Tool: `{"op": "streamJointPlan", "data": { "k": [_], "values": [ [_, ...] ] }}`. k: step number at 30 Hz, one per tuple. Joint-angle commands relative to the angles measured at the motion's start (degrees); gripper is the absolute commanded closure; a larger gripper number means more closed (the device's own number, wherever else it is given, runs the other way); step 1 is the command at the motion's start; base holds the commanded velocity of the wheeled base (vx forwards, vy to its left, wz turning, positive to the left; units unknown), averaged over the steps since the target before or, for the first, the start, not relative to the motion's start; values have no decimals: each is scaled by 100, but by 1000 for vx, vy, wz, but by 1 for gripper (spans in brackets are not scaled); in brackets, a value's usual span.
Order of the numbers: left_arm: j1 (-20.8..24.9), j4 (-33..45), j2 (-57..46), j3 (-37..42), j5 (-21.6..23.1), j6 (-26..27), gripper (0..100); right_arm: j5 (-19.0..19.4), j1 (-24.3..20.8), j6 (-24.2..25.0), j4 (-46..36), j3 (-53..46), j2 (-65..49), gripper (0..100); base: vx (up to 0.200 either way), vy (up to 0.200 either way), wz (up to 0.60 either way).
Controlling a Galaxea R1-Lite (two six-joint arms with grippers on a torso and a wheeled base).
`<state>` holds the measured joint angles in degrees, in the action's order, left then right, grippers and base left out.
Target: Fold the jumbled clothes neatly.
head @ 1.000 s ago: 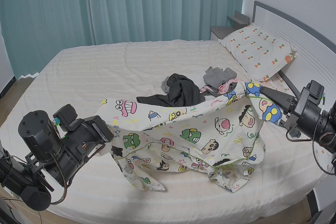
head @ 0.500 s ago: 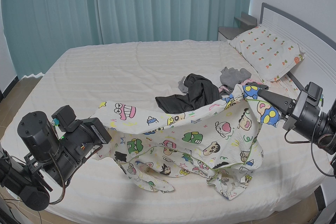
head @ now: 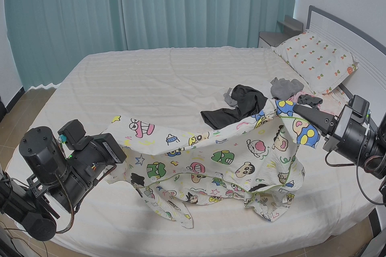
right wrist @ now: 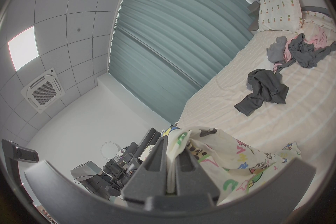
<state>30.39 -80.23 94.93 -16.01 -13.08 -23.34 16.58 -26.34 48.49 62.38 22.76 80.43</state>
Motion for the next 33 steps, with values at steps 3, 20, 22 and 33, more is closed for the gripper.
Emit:
{"op": "streamJointPlan", "data": {
  "k": [3,20,22,33],
  "values": [
    [-68,-2,-1,-17,-2,-3,100,3,-11,-42,2,0,16,100,0,200,0],
    [-130,-2,-53,-25,-2,5,100,-14,-20,-112,55,0,43,100,0,165,0],
    [-130,-2,-53,-25,7,-3,100,-14,-20,-112,55,0,25,100,0,0,0],
    [-77,-2,-62,36,42,-12,100,21,-29,-420,37,-184,-19,100,-127,0,0]
  ]
}}
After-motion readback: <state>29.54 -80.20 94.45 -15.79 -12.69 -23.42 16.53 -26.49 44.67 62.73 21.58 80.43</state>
